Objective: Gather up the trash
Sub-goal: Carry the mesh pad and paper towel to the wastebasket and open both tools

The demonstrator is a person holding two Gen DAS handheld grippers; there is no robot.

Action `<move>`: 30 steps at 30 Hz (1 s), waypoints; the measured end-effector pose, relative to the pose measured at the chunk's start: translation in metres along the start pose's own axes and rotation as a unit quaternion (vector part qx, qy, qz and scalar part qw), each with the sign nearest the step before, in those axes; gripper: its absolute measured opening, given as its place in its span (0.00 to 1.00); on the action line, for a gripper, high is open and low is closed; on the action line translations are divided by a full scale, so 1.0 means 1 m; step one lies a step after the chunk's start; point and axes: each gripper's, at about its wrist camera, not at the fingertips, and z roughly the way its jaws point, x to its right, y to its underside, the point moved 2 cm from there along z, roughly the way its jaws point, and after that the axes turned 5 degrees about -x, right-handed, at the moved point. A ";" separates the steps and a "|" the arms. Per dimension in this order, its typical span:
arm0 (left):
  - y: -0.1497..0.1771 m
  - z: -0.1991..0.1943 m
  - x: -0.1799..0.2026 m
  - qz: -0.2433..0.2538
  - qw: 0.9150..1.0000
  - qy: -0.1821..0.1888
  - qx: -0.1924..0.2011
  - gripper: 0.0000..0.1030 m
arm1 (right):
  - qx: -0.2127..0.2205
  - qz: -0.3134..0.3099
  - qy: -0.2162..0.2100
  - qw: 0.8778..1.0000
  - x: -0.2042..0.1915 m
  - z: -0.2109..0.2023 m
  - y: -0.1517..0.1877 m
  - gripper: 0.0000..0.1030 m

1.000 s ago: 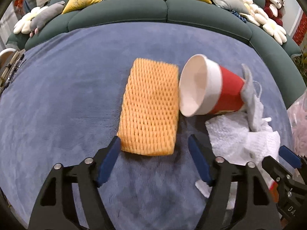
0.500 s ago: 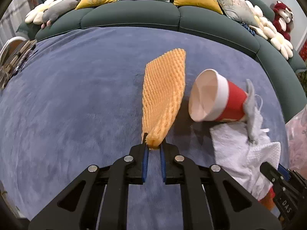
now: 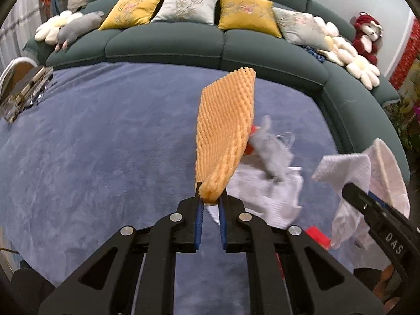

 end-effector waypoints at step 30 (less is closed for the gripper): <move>0.043 -0.048 0.253 0.190 0.977 0.095 0.017 0.10 | 0.102 0.117 0.077 0.985 0.193 -0.133 0.017 0.22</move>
